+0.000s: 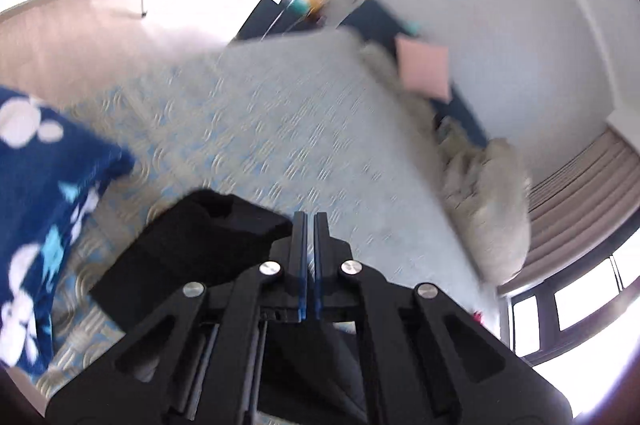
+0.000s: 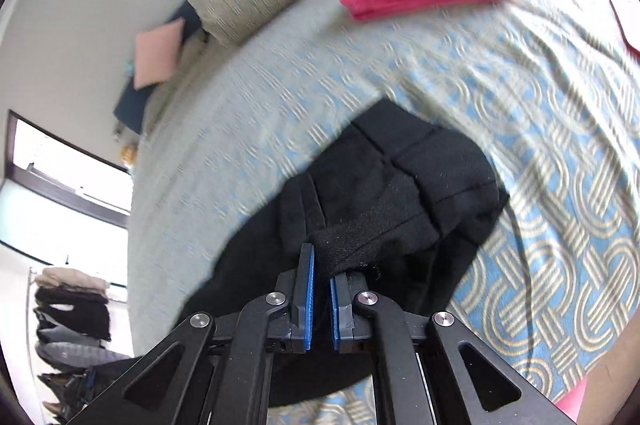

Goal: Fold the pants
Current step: 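Lift the hems with both grippers and carry them toward the waistband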

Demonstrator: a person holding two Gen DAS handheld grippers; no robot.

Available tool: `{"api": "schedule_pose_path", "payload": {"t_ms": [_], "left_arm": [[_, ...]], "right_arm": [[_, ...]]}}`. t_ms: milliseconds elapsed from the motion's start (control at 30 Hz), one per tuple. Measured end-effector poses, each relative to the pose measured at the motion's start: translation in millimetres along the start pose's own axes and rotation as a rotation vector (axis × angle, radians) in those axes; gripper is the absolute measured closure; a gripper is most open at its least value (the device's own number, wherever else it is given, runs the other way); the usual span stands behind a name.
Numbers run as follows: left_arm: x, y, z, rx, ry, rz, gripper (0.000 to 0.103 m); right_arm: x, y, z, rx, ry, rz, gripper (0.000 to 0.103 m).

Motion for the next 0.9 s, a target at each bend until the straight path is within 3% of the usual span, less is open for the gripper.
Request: {"api": "schedule_pose_path", "payload": {"t_ms": [100, 200, 300, 400, 467, 500, 533, 600, 700, 800, 900], "left_arm": [[50, 6, -23, -0.011, 0.101, 0.027, 0.1], [125, -18, -82, 0.147, 0.236, 0.161, 0.1], [152, -22, -113, 0.201, 0.228, 0.225, 0.1], [138, -24, -109, 0.21, 0.159, 0.224, 0.098], [116, -31, -94, 0.212, 0.119, 0.209, 0.076], [107, -32, -87, 0.201, 0.108, 0.208, 0.051], [97, -34, -78, 0.179, 0.108, 0.207, 0.034], [81, -41, -64, 0.144, 0.113, 0.197, 0.028], [65, -70, -51, 0.199, 0.097, 0.191, 0.028], [65, -106, -40, 0.248, 0.106, 0.267, 0.027], [77, -140, -31, 0.302, 0.164, 0.296, 0.027]], "right_arm": [[-6, 11, 3, -0.01, -0.03, 0.025, 0.098], [-30, 2, -6, 0.022, -0.047, -0.026, 0.098], [-58, -14, -24, 0.085, -0.081, -0.096, 0.098], [-78, -21, -32, 0.122, -0.123, -0.117, 0.096], [-80, -21, -34, 0.135, -0.118, -0.132, 0.096], [-80, -19, -34, 0.133, -0.115, -0.141, 0.094], [-78, -17, -33, 0.129, -0.113, -0.15, 0.094], [-74, -8, -33, 0.107, -0.102, -0.15, 0.092], [-50, 9, -35, 0.057, -0.006, -0.181, 0.089], [-11, 25, -43, 0.013, 0.162, -0.185, 0.086], [27, 29, -60, 0.038, 0.292, -0.142, 0.08]]}}
Point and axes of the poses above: each gripper's, at about its wrist camera, not at the fingertips, and y roughly against the way its jaws point, x to its left, z to its top, the point moved 8 cm from there along -y, roughly the way its jaws point, and after that the axes turned 6 degrees about -y, right-handed, at the moved point
